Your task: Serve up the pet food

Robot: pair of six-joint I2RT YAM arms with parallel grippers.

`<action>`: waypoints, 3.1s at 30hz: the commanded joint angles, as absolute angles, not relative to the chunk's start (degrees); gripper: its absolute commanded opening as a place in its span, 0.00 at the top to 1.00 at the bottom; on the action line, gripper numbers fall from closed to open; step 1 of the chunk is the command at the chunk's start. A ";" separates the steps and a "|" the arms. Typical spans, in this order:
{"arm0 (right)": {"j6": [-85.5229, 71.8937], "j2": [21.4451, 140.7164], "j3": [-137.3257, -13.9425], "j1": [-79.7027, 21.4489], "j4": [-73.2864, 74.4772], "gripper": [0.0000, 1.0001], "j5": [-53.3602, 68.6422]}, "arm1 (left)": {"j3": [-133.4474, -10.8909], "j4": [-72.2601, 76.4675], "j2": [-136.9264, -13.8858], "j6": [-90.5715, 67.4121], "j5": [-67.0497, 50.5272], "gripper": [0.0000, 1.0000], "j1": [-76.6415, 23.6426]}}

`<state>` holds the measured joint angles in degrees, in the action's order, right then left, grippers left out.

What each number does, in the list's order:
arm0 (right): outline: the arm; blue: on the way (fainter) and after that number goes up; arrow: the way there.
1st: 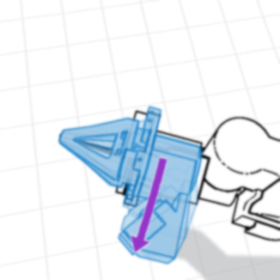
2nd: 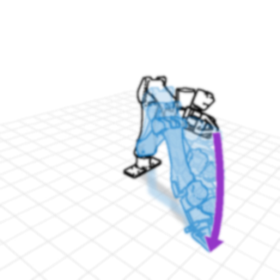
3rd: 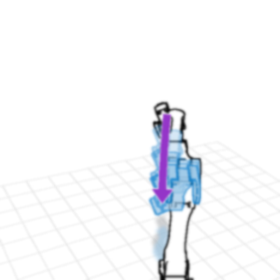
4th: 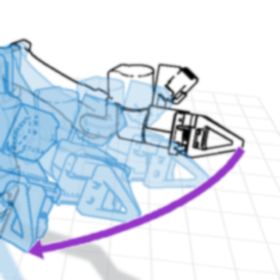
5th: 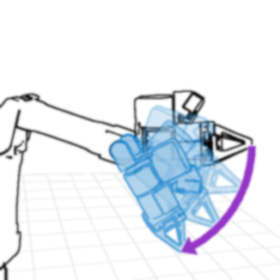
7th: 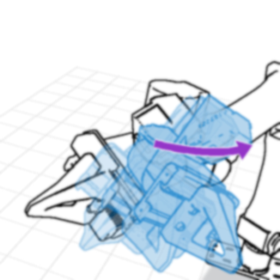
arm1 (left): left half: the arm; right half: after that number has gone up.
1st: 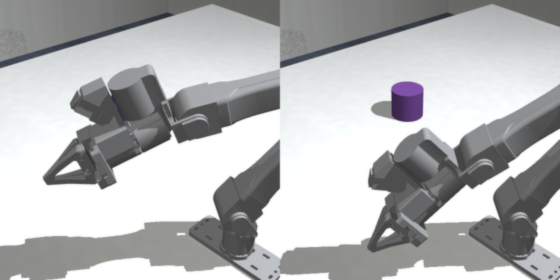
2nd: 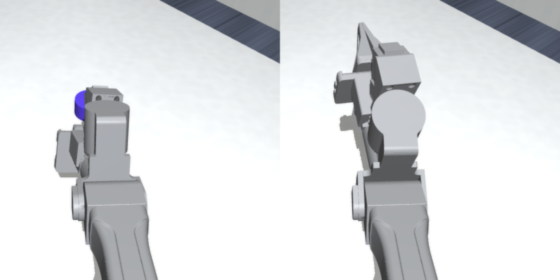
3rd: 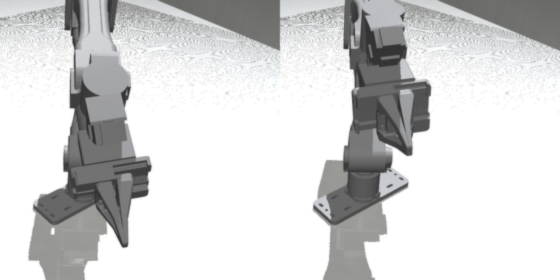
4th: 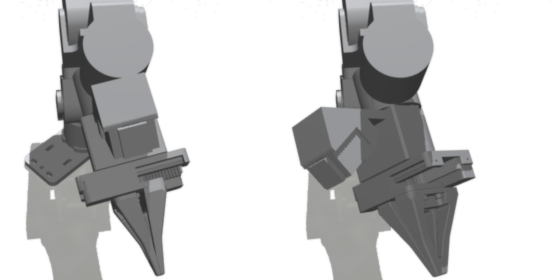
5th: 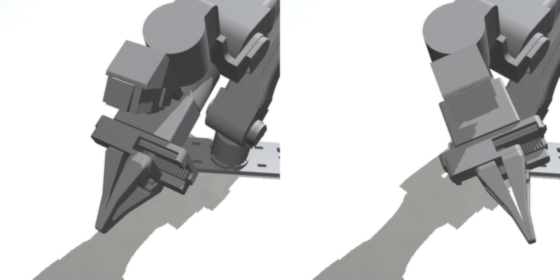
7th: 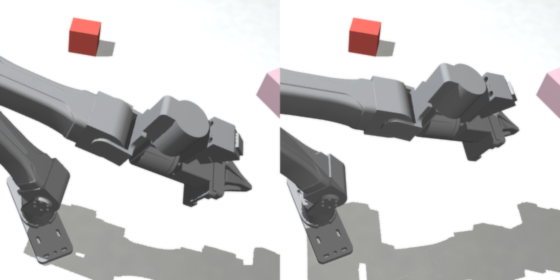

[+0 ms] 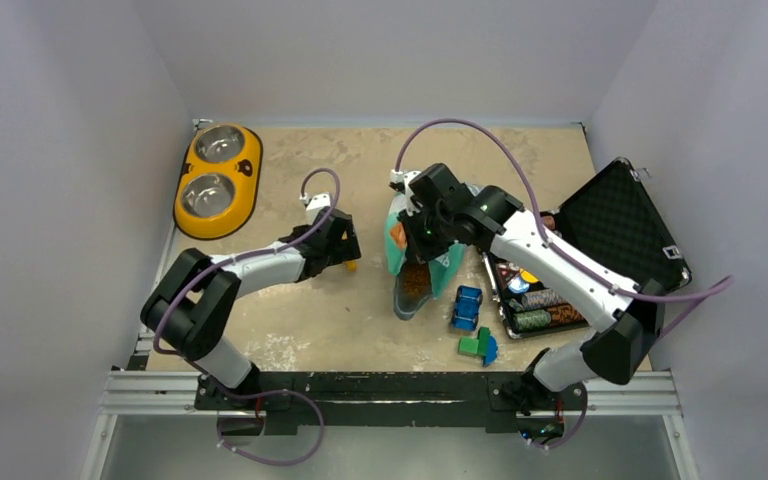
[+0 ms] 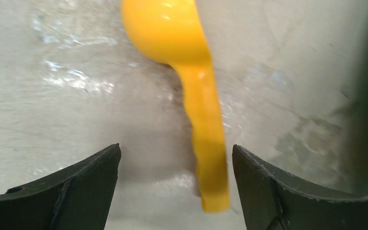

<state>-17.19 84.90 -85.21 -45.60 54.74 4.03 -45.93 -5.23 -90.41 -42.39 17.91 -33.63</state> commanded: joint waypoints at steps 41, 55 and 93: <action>-21.05 69.23 -82.70 -48.17 46.64 1.00 2.25 | -45.10 7.69 -90.14 -43.88 26.78 1.00 -39.62; -22.43 88.98 -99.00 -44.78 47.93 1.00 0.09 | -47.57 -36.46 -48.40 -47.67 -18.66 1.00 -29.53; -16.29 95.89 -108.48 -43.73 50.57 1.00 -0.26 | -81.23 -72.47 -53.85 -40.59 -28.83 1.00 -30.17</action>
